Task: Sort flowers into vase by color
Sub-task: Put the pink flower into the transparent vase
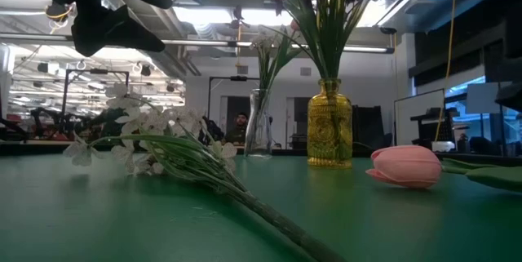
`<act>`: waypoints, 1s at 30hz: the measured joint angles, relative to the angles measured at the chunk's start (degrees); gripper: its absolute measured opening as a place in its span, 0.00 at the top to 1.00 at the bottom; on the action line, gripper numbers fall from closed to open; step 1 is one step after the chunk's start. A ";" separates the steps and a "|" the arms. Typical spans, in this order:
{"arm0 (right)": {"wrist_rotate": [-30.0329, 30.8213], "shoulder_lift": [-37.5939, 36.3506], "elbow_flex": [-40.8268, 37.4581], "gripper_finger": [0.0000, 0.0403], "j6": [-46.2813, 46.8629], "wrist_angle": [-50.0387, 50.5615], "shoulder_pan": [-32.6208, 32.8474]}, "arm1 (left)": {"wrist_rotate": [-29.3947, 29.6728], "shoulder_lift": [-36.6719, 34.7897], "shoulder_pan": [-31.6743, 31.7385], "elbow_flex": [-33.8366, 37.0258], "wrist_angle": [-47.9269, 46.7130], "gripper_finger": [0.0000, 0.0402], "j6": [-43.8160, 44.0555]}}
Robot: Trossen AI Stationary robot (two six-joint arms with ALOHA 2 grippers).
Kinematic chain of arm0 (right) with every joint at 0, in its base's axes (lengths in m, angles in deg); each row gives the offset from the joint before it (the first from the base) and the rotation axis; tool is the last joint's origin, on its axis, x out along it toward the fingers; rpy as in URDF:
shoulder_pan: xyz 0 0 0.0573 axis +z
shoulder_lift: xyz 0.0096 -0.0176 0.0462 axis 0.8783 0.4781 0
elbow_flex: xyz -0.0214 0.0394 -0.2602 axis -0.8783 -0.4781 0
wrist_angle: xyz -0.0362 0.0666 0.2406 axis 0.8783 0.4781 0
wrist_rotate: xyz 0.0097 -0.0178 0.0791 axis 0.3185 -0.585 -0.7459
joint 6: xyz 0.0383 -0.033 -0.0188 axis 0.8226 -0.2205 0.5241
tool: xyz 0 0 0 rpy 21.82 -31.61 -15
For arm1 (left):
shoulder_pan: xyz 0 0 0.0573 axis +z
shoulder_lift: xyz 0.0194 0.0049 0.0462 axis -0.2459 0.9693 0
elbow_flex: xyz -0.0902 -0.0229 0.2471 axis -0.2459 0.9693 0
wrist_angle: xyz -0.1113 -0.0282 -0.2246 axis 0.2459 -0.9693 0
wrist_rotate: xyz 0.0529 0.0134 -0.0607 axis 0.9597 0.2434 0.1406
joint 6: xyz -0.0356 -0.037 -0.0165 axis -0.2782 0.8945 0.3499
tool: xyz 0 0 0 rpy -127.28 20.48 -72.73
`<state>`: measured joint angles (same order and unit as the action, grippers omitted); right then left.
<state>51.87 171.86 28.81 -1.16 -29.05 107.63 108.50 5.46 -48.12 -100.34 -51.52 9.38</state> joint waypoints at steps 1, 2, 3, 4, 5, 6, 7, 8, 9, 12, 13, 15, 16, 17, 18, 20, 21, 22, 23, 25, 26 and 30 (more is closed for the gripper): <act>0.15 0.02 -0.02 0.33 0.01 0.00 0.00 | 0.14 0.00 0.02 0.00 -0.01 0.32 0.01; 0.21 0.03 -0.02 0.34 0.02 0.03 0.00 | 0.17 0.00 0.02 -0.02 0.01 0.32 0.01; 0.21 0.04 -0.02 0.35 0.04 0.16 0.00 | 0.20 0.00 0.02 -0.01 0.01 0.32 0.03; 0.20 0.07 -0.02 0.37 0.11 0.53 -0.01 | 0.19 0.00 0.01 0.00 0.01 0.32 0.03; 0.18 0.09 -0.02 0.40 0.17 1.11 -0.03 | 0.20 0.00 0.00 0.01 0.01 0.32 0.03; 0.12 0.12 -0.02 0.43 0.21 1.81 -0.05 | 0.20 0.00 0.00 -0.02 0.01 0.32 0.03; 0.10 0.13 -0.02 0.47 0.22 2.49 -0.08 | 0.20 0.00 0.02 -0.01 0.01 0.32 0.03; 0.08 0.13 -0.02 0.51 0.22 3.05 -0.08 | 0.20 0.00 0.02 -0.01 -0.01 0.32 0.03; -0.05 0.13 -0.02 0.55 0.22 3.43 -0.08 | 0.20 0.00 0.01 -0.02 0.01 0.32 0.03; -0.75 0.13 -0.06 0.66 -0.02 3.91 -0.13 | 0.19 0.00 0.02 0.01 0.01 0.32 0.03; -0.91 0.13 -0.07 0.70 -0.26 3.92 -0.13 | 0.19 0.00 0.01 -0.01 0.01 0.32 0.03; -1.36 0.14 -0.07 0.77 -0.72 3.96 -0.13 | 0.20 0.00 0.01 0.00 0.01 0.32 0.03; -1.89 0.13 -0.09 0.80 -1.15 3.95 -0.15 | 0.19 0.00 0.01 -0.01 0.01 0.32 0.03; -2.40 0.13 -0.09 0.83 -1.69 3.91 -0.19 | 0.18 0.00 0.02 -0.01 0.01 0.32 0.03; -2.84 0.13 -0.09 0.85 -1.91 3.82 -0.19 | 0.19 0.00 0.02 -0.02 0.01 0.32 0.03; -3.18 0.13 -0.12 0.90 -1.96 3.61 -0.19 | 0.18 0.00 0.00 -0.02 0.01 0.32 0.03; -3.33 0.15 -0.14 0.92 -1.96 3.48 -0.19 | 0.18 0.00 0.00 -0.01 0.01 0.32 0.03; -3.44 0.16 -0.16 0.94 -1.99 3.37 -0.19 | 0.18 0.00 0.01 0.00 0.01 0.32 0.03; -3.50 0.16 -0.17 0.96 -2.05 3.30 -0.19 | 0.18 0.00 0.02 -0.02 0.01 0.32 0.03; -3.66 0.16 -0.17 0.98 -2.49 3.23 -0.19 | 0.18 0.00 0.00 -0.01 0.01 0.32 0.03; -3.64 0.04 -0.19 0.99 -2.98 3.19 -0.19 | 0.20 0.00 0.01 -0.02 0.01 0.32 0.03; -2.91 -1.49 -0.34 0.98 -3.66 1.72 -0.12 | 1.49 0.00 0.00 -0.01 -0.03 0.32 -0.01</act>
<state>48.96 170.36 28.47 -4.82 -27.32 107.51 109.99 5.46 -48.12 -100.35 -51.54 9.38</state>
